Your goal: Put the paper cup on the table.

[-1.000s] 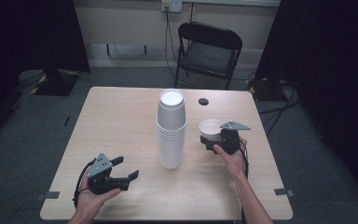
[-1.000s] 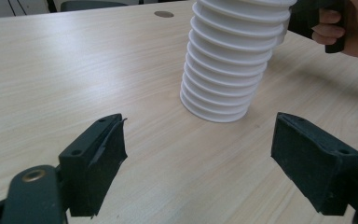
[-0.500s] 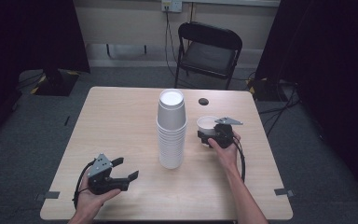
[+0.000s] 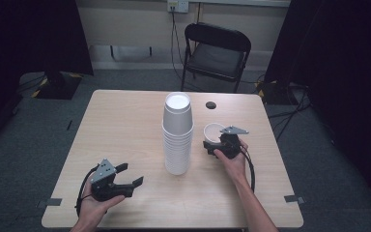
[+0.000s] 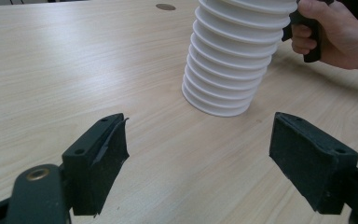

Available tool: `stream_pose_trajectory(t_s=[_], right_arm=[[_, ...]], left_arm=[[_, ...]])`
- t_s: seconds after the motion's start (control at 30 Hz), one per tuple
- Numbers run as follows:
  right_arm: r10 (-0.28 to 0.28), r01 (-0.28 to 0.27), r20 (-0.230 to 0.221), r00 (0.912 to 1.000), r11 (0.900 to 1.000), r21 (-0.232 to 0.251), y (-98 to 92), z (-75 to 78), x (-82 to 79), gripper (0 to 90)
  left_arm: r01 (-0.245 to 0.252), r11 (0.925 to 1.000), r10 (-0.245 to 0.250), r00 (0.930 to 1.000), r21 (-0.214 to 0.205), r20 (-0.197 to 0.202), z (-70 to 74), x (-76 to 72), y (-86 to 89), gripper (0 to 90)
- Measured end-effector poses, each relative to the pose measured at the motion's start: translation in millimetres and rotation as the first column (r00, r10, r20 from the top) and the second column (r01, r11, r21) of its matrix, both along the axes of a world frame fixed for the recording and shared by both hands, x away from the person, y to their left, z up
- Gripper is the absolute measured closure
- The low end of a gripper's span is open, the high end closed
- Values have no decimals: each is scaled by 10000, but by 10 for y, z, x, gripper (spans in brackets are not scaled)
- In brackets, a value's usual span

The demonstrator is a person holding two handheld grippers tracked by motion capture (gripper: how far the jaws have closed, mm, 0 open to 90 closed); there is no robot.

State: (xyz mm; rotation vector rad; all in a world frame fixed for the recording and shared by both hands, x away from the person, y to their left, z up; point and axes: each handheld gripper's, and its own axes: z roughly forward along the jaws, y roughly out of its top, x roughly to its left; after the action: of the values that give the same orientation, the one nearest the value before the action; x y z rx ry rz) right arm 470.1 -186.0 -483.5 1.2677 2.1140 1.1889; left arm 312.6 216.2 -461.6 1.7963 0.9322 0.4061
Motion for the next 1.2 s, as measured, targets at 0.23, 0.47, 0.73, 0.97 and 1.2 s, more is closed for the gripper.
stream_pose_trajectory(t_s=[0.23, 0.47, 0.73, 0.97, 1.2], right_arm=[[296, -298, -161, 9994, 9995, -76, 0, 2, -22, 139], [374, -381, -435, 9984, 9992, -145, -25, -56, -60, 136], [430, -440, -468, 9980, 9989, -189, -68, -45, -130, 137], [498, -509, -485, 9976, 9984, -229, -139, 3, -208, 137], [537, -541, -282, 9982, 9985, -126, -236, 97, -345, 137]], left_arm=[[10, 10000, -10, 10000, -30, 21, 0, 0, 2, 188], [-18, 10000, 18, 10000, -25, -28, -2, 6, 6, 189], [-55, 10000, 54, 10000, -65, -80, -4, 9, 10, 188], [-182, 9998, 181, 9996, -52, -200, -8, 20, 20, 180], [-321, 9994, 320, 9993, -102, -181, 6, 27, 42, 163]])
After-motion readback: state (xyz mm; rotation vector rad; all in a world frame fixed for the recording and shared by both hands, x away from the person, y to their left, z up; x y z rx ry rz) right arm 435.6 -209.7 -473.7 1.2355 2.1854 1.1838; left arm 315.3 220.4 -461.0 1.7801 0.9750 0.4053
